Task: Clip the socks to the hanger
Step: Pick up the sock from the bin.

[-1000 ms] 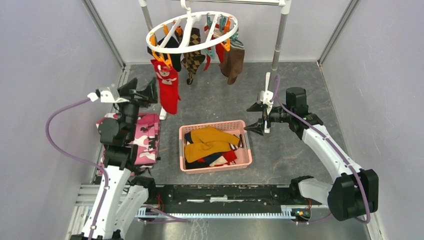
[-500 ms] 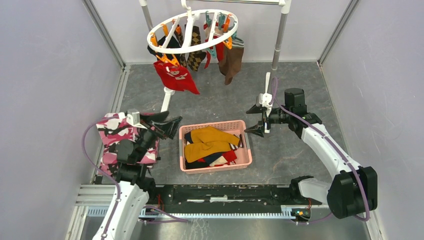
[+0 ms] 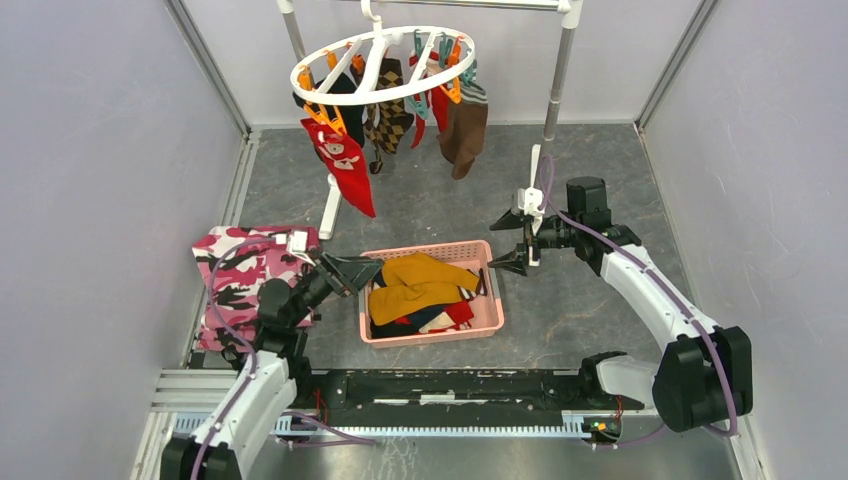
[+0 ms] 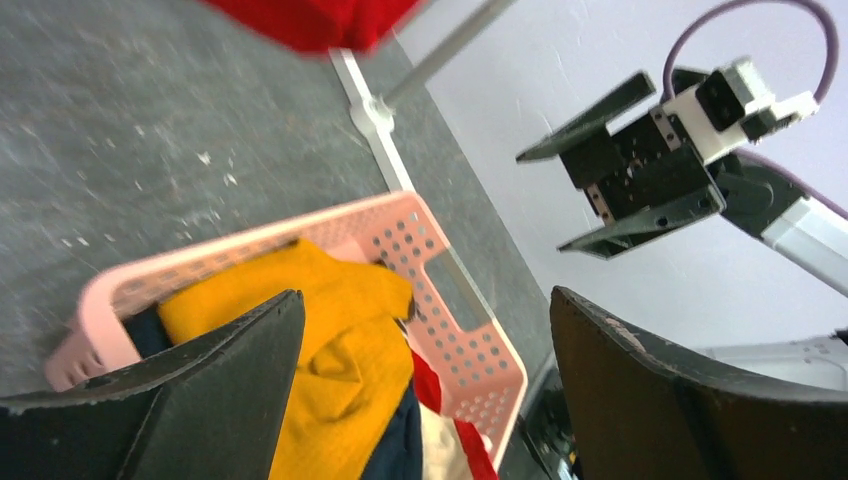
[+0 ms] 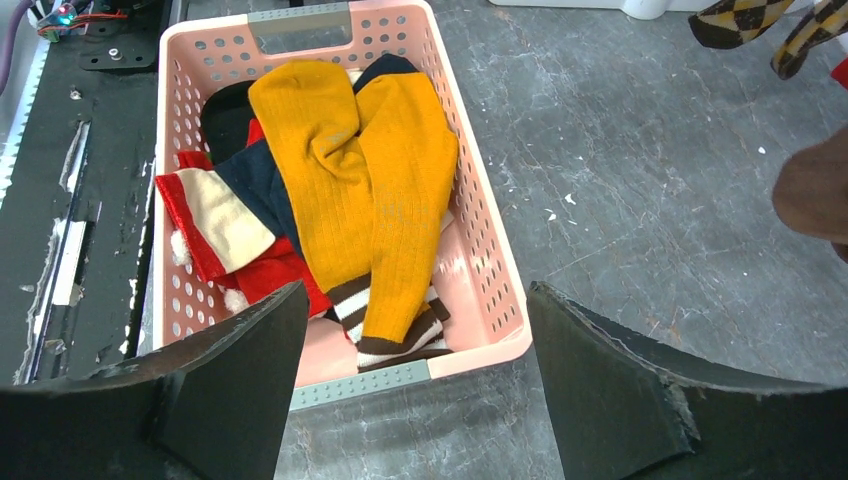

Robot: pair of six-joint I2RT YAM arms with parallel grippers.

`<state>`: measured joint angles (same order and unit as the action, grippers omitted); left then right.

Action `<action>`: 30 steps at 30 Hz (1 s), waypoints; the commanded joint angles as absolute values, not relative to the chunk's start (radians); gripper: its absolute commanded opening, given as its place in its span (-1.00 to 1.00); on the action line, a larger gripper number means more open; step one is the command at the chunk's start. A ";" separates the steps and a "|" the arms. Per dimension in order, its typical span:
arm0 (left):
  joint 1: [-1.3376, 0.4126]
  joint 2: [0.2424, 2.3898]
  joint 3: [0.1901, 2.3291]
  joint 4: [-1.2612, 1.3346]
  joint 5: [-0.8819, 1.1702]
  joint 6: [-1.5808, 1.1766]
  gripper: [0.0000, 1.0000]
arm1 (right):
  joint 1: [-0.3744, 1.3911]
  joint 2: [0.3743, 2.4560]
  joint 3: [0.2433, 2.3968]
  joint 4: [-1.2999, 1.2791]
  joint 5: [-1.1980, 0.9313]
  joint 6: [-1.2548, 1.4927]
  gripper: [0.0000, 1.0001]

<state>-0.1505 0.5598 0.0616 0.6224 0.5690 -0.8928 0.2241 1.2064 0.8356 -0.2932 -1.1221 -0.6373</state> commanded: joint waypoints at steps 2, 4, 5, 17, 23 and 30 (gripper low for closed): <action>-0.317 0.670 0.149 0.595 0.521 -0.868 0.91 | 0.222 1.223 0.826 -0.276 -1.152 -0.660 0.73; -0.423 0.727 0.207 0.466 0.435 -0.762 0.91 | 0.222 1.228 0.825 -0.275 -1.152 -0.661 0.73; -0.464 0.756 0.250 0.412 0.399 -0.717 0.89 | 0.222 1.230 0.825 -0.277 -1.152 -0.663 0.74; -0.733 1.073 0.580 0.050 0.036 -0.409 0.17 | 0.221 1.255 0.848 -0.331 -1.138 -0.710 0.73; -0.835 1.186 0.638 0.169 0.132 -0.054 0.12 | 0.222 1.253 0.868 -0.373 -1.091 -0.751 0.74; -0.839 1.315 0.633 0.318 0.343 0.369 0.04 | 0.221 1.252 0.876 -0.393 -1.086 -0.771 0.74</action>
<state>-0.8379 1.2465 0.6056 0.2150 0.2325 0.0505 0.2241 1.2522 0.8337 -0.3767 -1.0901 -0.7361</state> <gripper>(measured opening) 0.578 0.870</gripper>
